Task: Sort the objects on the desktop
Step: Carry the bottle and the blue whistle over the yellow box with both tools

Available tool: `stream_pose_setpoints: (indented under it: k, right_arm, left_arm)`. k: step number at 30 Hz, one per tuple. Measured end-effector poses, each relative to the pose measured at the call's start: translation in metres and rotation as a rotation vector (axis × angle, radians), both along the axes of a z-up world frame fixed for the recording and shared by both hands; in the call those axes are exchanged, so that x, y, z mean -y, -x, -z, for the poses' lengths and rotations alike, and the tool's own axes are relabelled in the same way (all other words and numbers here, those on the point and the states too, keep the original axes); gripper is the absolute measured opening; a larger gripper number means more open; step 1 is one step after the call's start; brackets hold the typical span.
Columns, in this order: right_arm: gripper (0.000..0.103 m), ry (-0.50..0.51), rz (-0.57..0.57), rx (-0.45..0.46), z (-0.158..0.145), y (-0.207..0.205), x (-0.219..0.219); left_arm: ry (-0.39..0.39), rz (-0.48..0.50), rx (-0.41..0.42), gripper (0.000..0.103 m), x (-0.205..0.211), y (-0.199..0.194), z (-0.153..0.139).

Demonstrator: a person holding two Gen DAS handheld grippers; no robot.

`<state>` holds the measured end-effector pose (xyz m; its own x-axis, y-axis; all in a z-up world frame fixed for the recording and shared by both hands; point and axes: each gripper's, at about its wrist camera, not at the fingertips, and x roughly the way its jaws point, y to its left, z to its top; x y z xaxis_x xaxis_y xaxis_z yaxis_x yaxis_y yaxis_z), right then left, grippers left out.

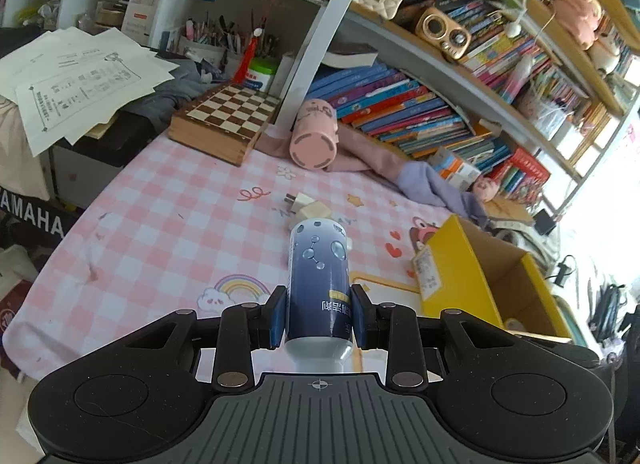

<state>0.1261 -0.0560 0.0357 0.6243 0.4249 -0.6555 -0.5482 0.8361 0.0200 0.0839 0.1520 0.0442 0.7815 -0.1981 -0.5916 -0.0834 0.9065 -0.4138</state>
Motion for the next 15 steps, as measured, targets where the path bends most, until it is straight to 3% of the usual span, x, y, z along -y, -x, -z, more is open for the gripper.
stream_pose_setpoints:
  k: [7, 15]
  right_arm:
    - [0.027, -0.028, 0.085, 0.0, -0.005, 0.033, 0.017]
    - [0.027, -0.01, 0.173, -0.012, -0.001, 0.069, 0.039]
  left_arm:
    - [0.084, 0.034, -0.021, 0.031, 0.008, 0.032, 0.007]
    - [0.123, 0.148, -0.041, 0.031, 0.032, 0.045, 0.016]
